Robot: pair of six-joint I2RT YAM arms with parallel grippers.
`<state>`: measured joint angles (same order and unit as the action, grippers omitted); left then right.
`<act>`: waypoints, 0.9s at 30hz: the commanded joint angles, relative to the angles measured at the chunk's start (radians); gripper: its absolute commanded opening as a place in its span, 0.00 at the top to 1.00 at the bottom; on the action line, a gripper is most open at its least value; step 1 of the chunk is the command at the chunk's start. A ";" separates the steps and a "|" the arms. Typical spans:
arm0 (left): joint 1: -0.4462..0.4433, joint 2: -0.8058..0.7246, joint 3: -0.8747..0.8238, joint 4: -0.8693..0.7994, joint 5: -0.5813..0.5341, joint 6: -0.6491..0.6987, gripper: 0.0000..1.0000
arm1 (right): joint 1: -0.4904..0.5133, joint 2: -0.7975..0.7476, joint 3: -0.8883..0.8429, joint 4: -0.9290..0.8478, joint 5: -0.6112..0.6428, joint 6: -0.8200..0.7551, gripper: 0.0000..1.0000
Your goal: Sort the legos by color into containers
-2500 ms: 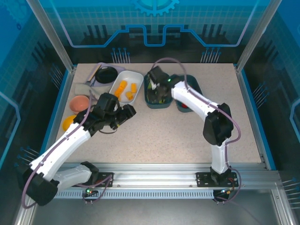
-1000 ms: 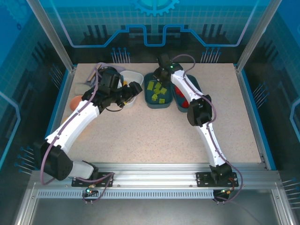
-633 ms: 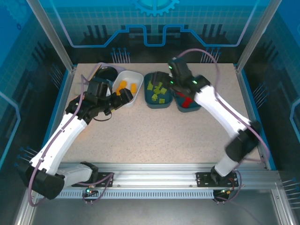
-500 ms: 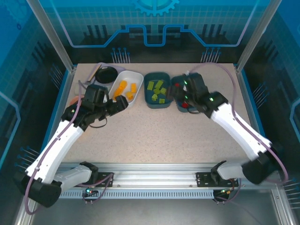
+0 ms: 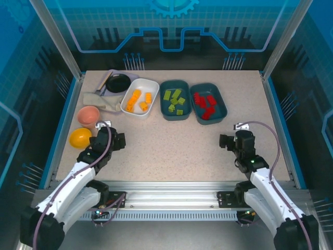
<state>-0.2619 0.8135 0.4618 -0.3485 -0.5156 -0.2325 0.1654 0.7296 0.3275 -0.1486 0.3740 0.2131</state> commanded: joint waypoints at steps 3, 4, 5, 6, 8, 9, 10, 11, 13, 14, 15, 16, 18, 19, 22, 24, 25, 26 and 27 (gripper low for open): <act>0.078 0.174 -0.049 0.403 0.049 0.091 0.01 | -0.094 0.143 -0.061 0.367 -0.083 -0.087 0.00; 0.090 0.216 -0.052 0.454 0.060 0.099 0.01 | -0.095 0.180 -0.052 0.407 -0.095 -0.098 0.00; 0.101 0.270 -0.053 0.506 0.068 0.109 0.01 | -0.099 0.233 -0.043 0.465 -0.110 -0.112 0.00; 0.117 0.322 -0.050 0.554 0.072 0.117 0.01 | -0.104 0.280 -0.034 0.513 -0.129 -0.129 0.00; 0.153 0.404 -0.023 0.622 0.118 0.131 0.01 | -0.114 0.364 -0.018 0.607 -0.156 -0.150 0.00; 0.165 0.440 -0.008 0.662 0.130 0.139 0.01 | -0.125 0.406 -0.012 0.665 -0.176 -0.152 0.00; 0.178 0.471 0.001 0.704 0.148 0.143 0.01 | -0.132 0.441 -0.004 0.699 -0.188 -0.154 0.00; 0.195 0.509 0.016 0.743 0.174 0.149 0.01 | -0.141 0.478 0.006 0.748 -0.201 -0.158 0.00; 0.217 0.570 0.048 0.793 0.212 0.164 0.01 | -0.157 0.554 0.025 0.824 -0.230 -0.154 0.00; 0.229 0.597 0.060 0.822 0.231 0.169 0.01 | -0.174 0.587 0.047 0.828 -0.256 -0.124 0.00; 0.237 0.620 0.067 0.852 0.248 0.170 0.01 | -0.181 0.621 0.054 0.858 -0.282 -0.111 0.00; 0.245 0.642 0.067 0.884 0.258 0.162 0.01 | -0.182 0.648 0.066 0.855 -0.291 -0.115 0.00; 0.251 0.678 0.071 0.901 0.289 0.167 0.01 | -0.171 0.670 0.069 0.871 -0.317 -0.140 0.00; 0.251 0.676 0.070 0.911 0.303 0.172 0.01 | -0.166 0.679 0.062 0.894 -0.320 -0.149 0.00; 0.251 0.663 -0.013 1.051 0.326 0.181 0.01 | -0.165 0.737 -0.010 1.069 -0.328 -0.150 0.00; 0.251 0.709 -0.098 1.251 0.323 0.188 0.01 | -0.163 0.742 -0.003 1.065 -0.329 -0.153 0.00; 0.251 0.695 -0.094 1.203 0.320 0.181 0.01 | -0.155 0.751 0.017 1.031 -0.320 -0.158 0.00; 0.251 0.694 -0.075 1.171 0.315 0.178 0.01 | -0.140 0.768 0.040 1.022 -0.305 -0.174 0.00; 0.247 0.700 -0.069 1.174 0.313 0.184 0.01 | -0.117 0.765 0.080 0.933 -0.265 -0.187 0.00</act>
<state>-0.0185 1.4990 0.3950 0.7059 -0.2287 -0.0708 0.0090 1.4845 0.3489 0.8032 0.0753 0.0658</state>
